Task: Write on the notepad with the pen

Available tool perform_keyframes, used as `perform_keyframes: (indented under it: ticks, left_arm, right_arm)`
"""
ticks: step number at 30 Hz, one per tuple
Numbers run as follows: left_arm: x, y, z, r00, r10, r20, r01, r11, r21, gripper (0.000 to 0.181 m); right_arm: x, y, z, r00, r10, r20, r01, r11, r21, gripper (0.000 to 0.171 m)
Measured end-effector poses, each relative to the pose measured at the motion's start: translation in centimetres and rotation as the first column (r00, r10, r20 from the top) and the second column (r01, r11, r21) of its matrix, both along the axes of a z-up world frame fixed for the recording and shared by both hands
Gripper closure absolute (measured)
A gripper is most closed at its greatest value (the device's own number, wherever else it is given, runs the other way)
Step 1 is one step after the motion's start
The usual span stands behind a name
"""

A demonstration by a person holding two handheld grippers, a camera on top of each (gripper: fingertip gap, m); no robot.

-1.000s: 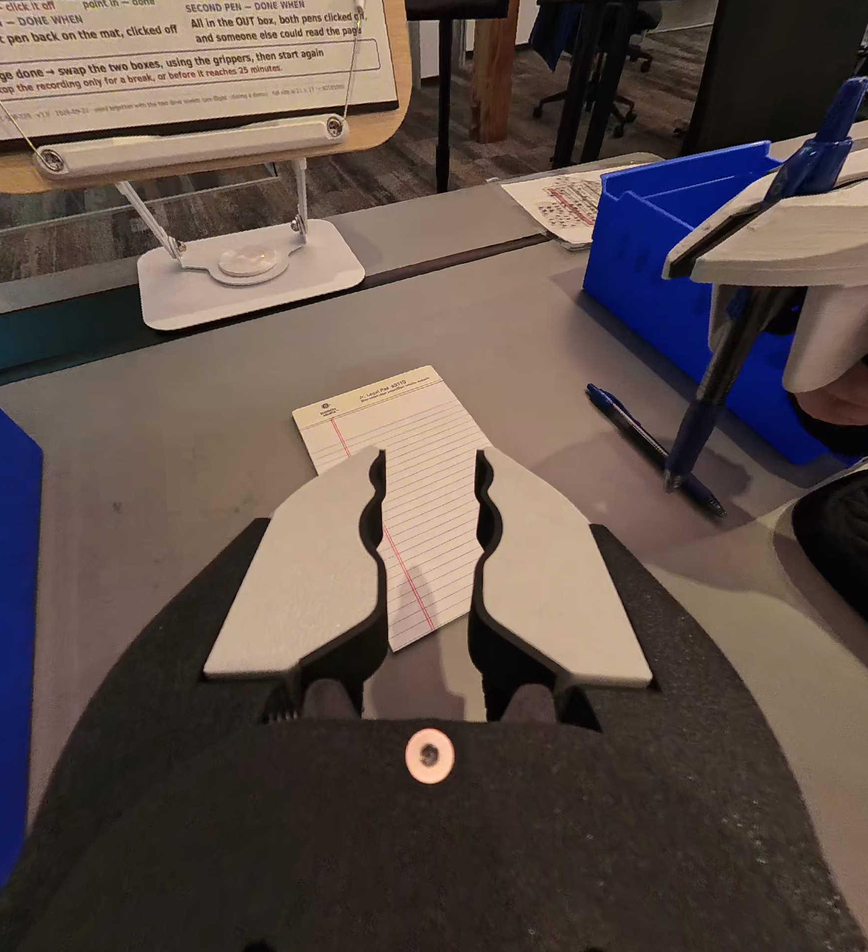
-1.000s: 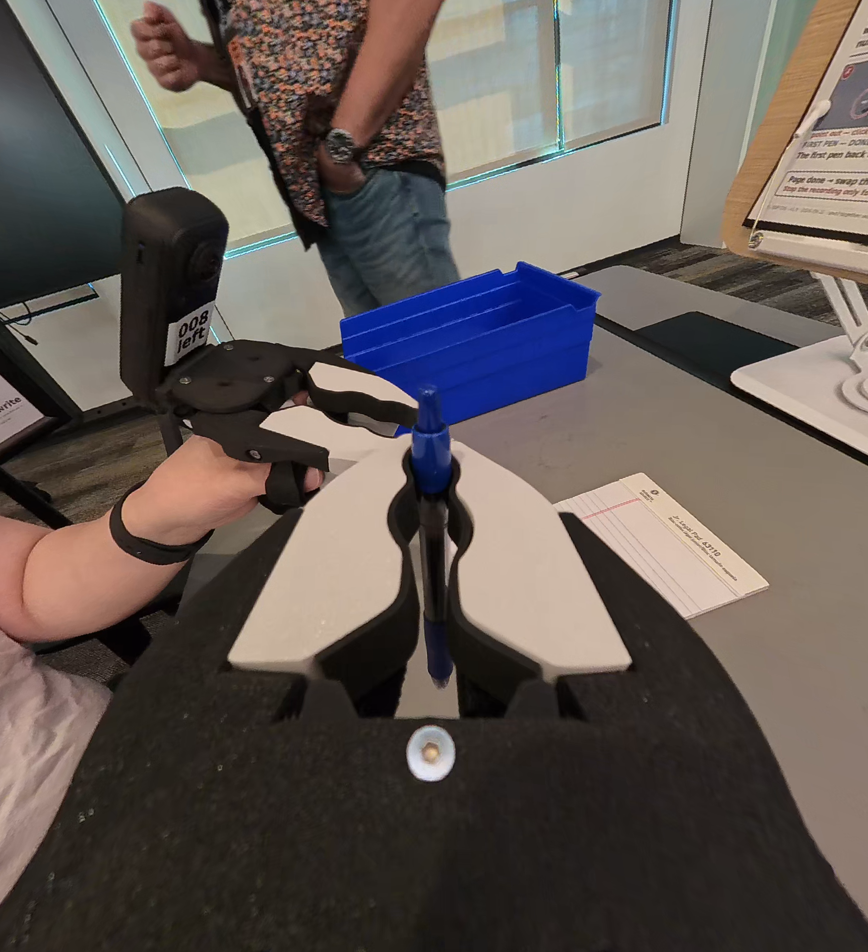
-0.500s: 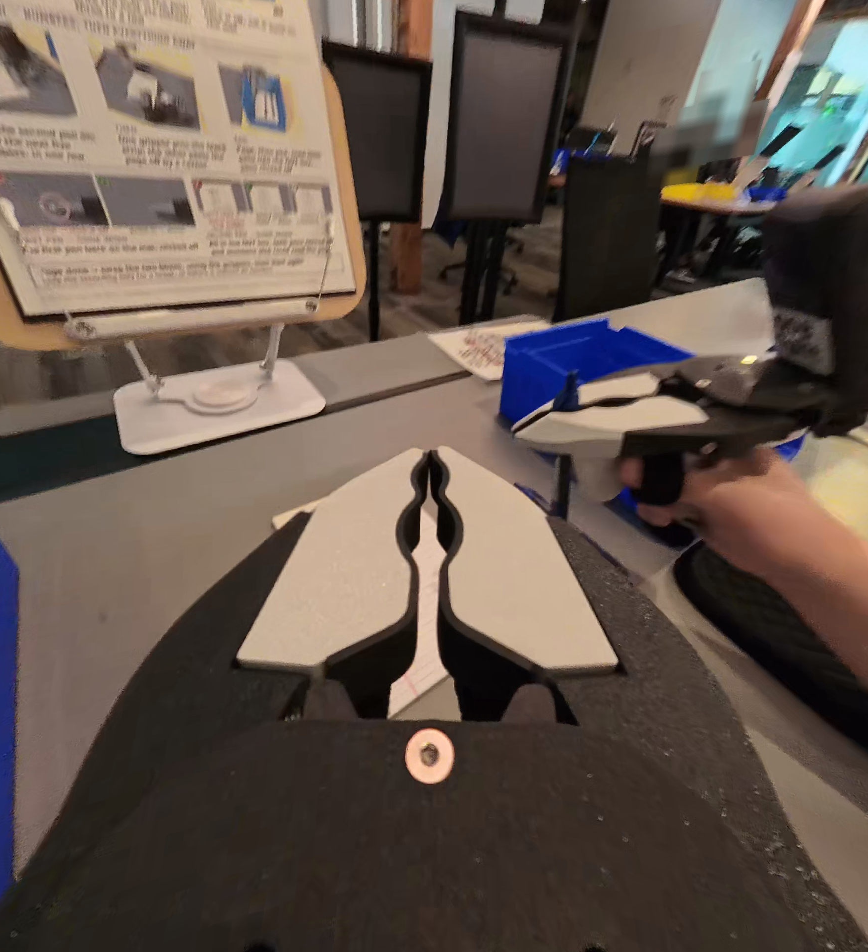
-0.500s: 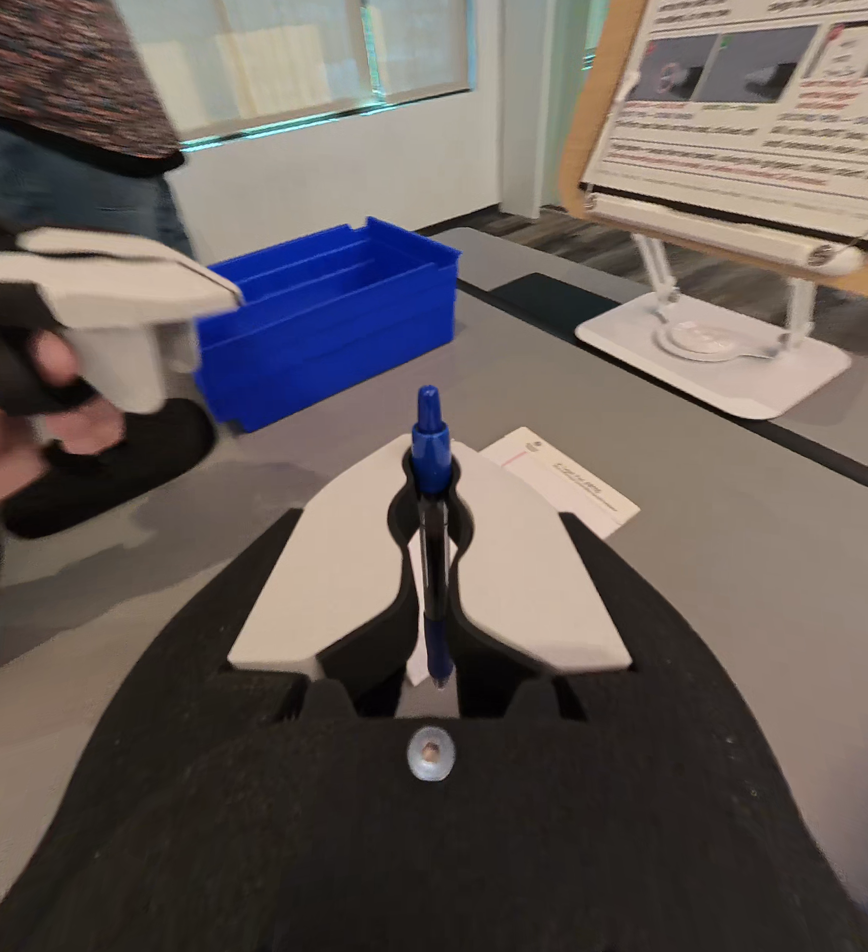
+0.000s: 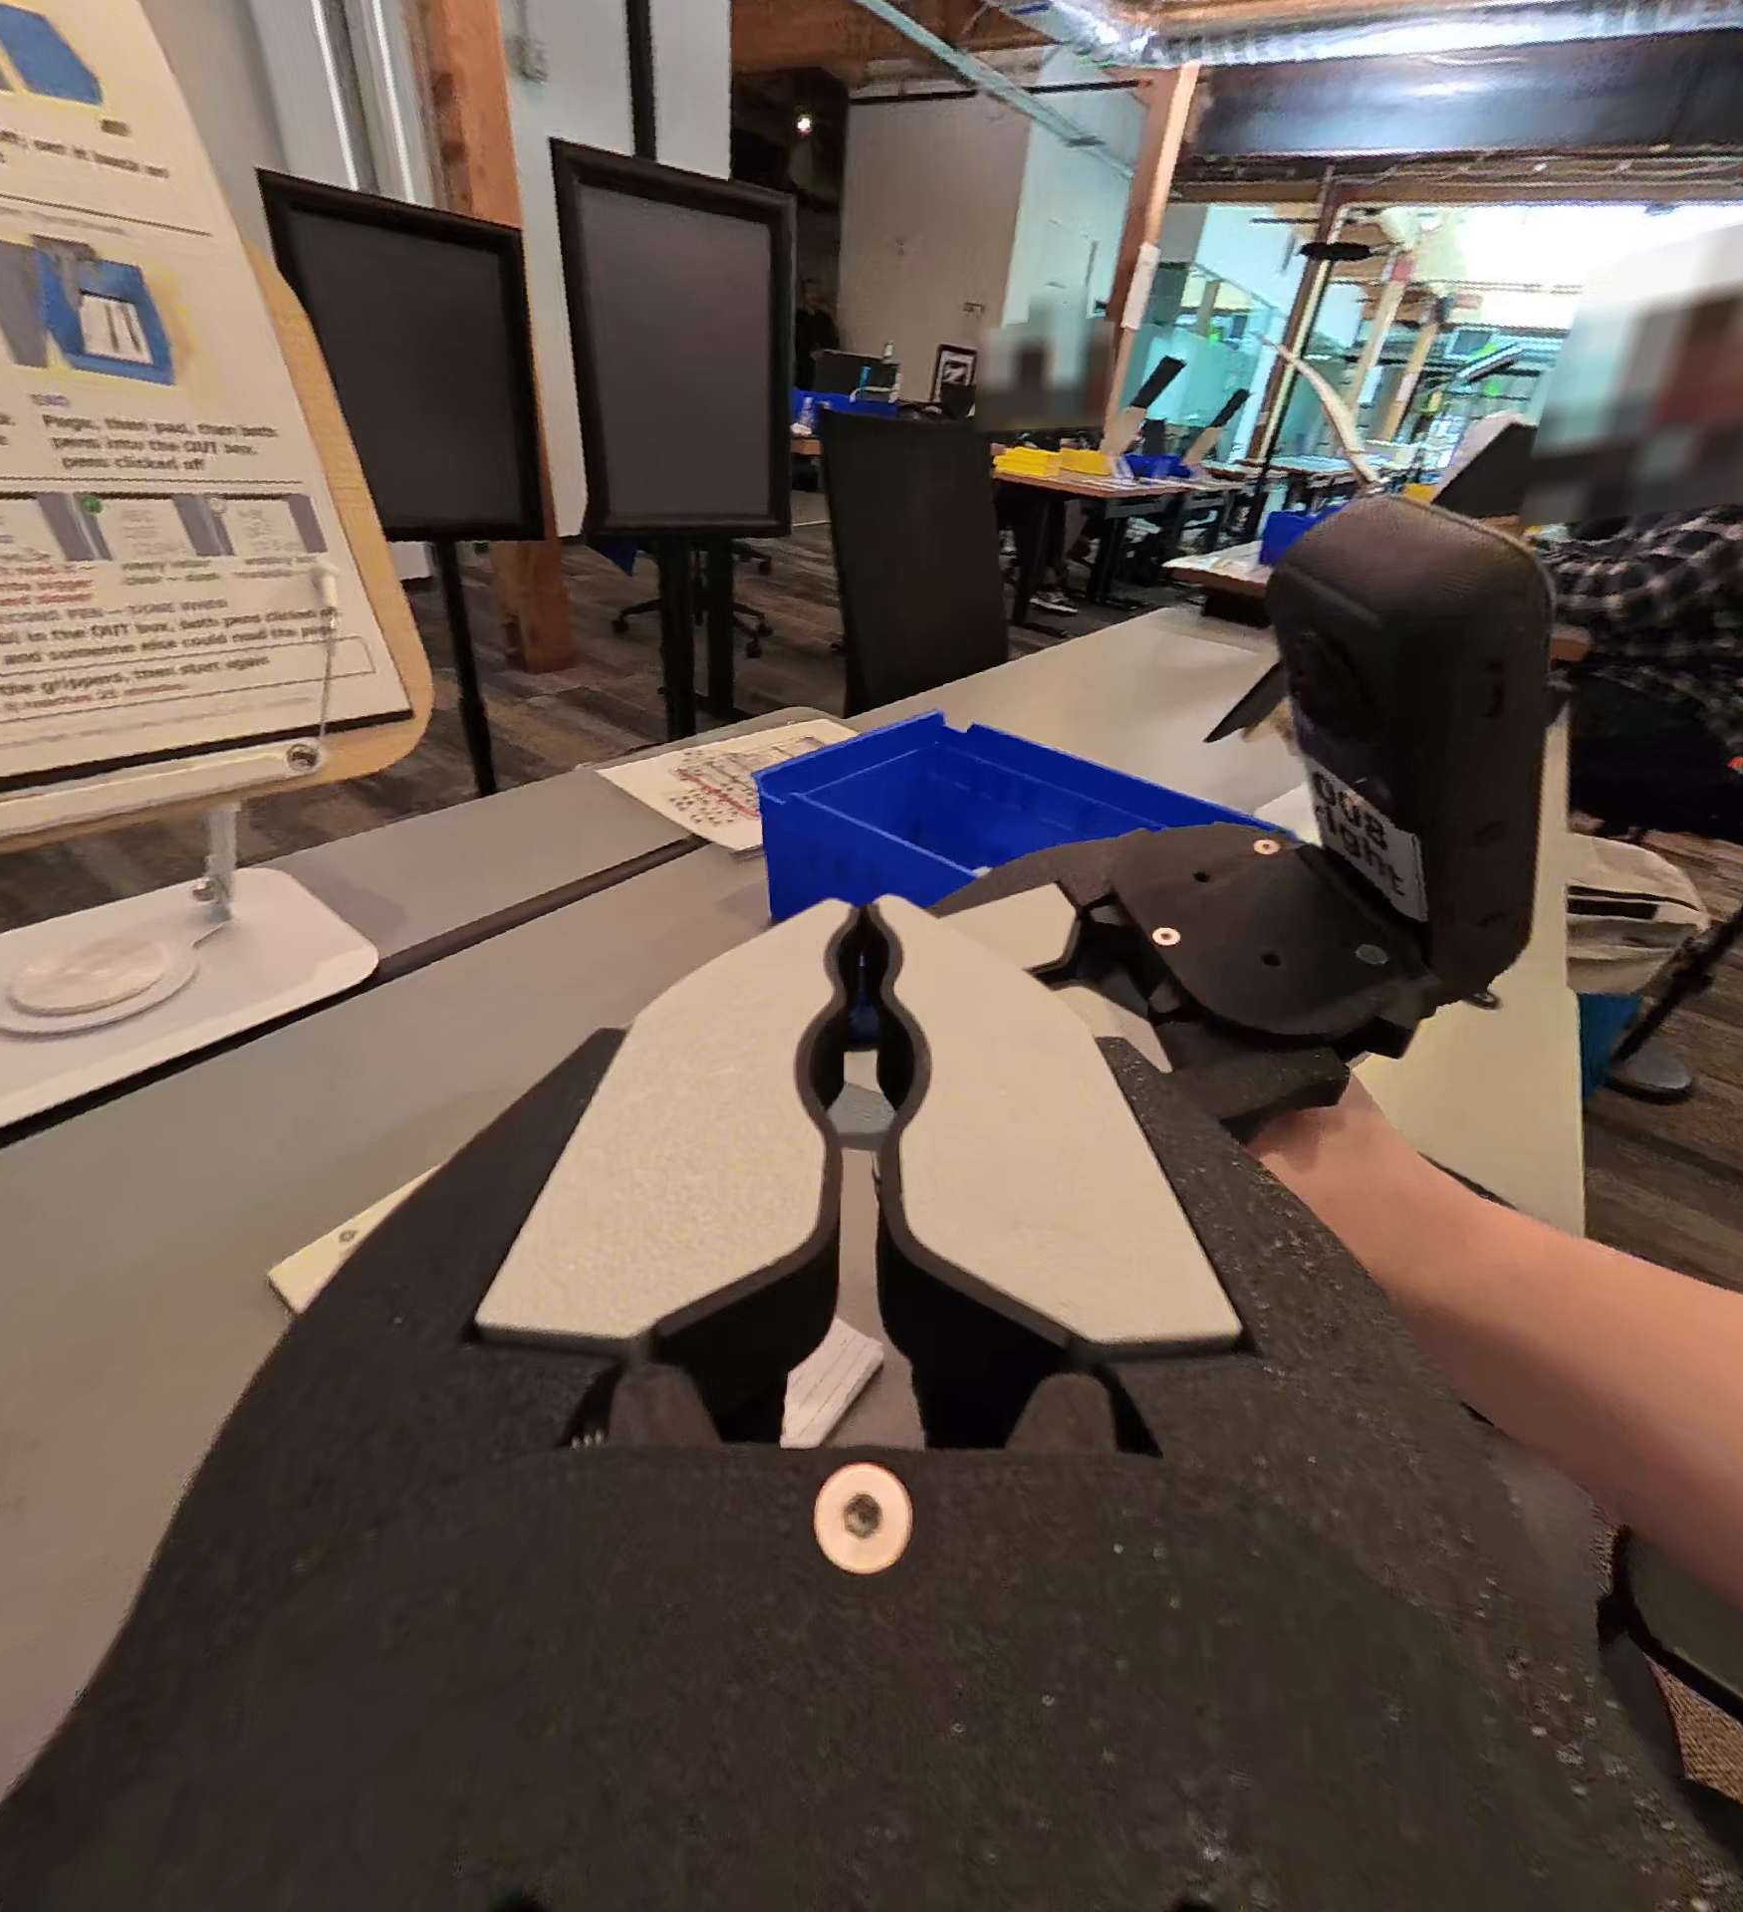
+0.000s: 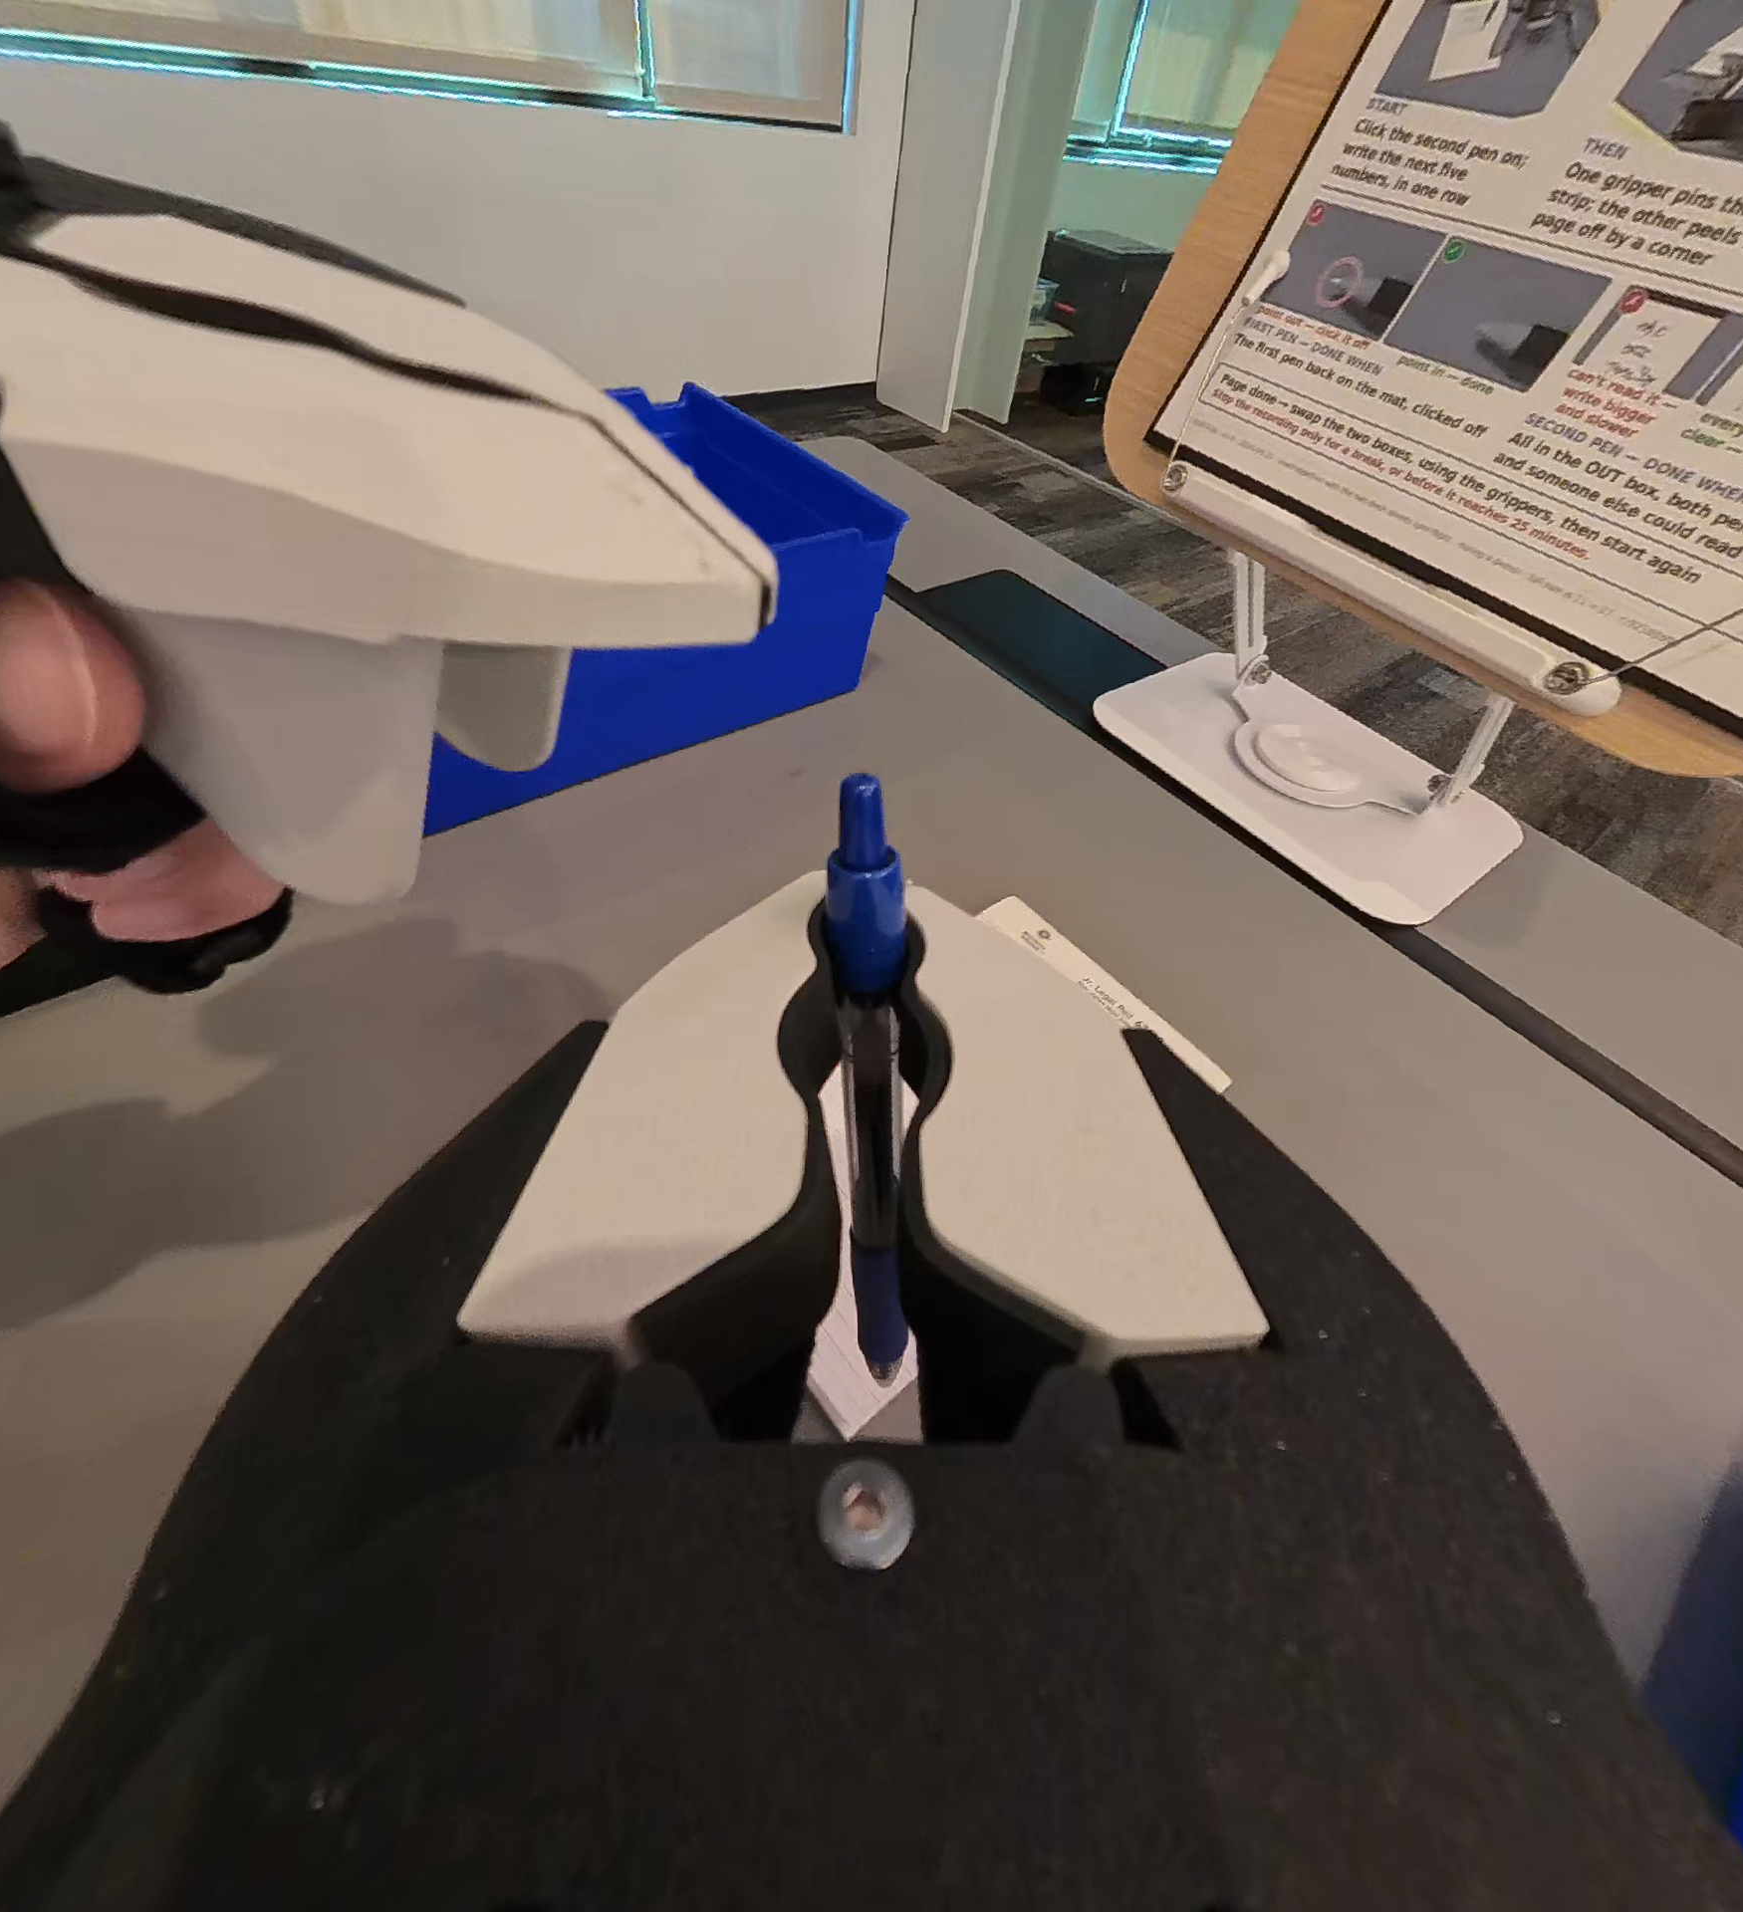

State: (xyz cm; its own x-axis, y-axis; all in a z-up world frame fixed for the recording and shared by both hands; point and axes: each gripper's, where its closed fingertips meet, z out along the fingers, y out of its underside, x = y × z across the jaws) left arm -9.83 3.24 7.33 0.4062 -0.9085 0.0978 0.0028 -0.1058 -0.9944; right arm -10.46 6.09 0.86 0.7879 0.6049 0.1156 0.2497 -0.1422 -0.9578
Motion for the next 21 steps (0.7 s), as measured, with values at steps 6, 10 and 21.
perform_keyframes:
  ticks: [6,10,21]
  left_arm:
    - [-0.6,1.2,0.8,0.998,-0.014,0.060,0.016,0.999,-0.032,0.181]
    - [-0.3,1.6,0.7,0.999,-0.005,0.042,0.006,1.000,-0.030,0.181]
    - [-0.1,0.2,5.0,0.945,-0.296,0.138,0.299,0.954,-0.001,0.181]
  right_arm:
    - [1.7,0.7,0.0,0.992,-0.114,0.052,0.114,0.993,0.010,0.166]
    - [1.9,1.0,-0.4,0.984,-0.148,0.101,0.147,0.989,0.012,0.166]
    - [0.4,-3.0,3.1,0.893,0.319,-0.319,-0.349,0.936,-0.042,0.166]
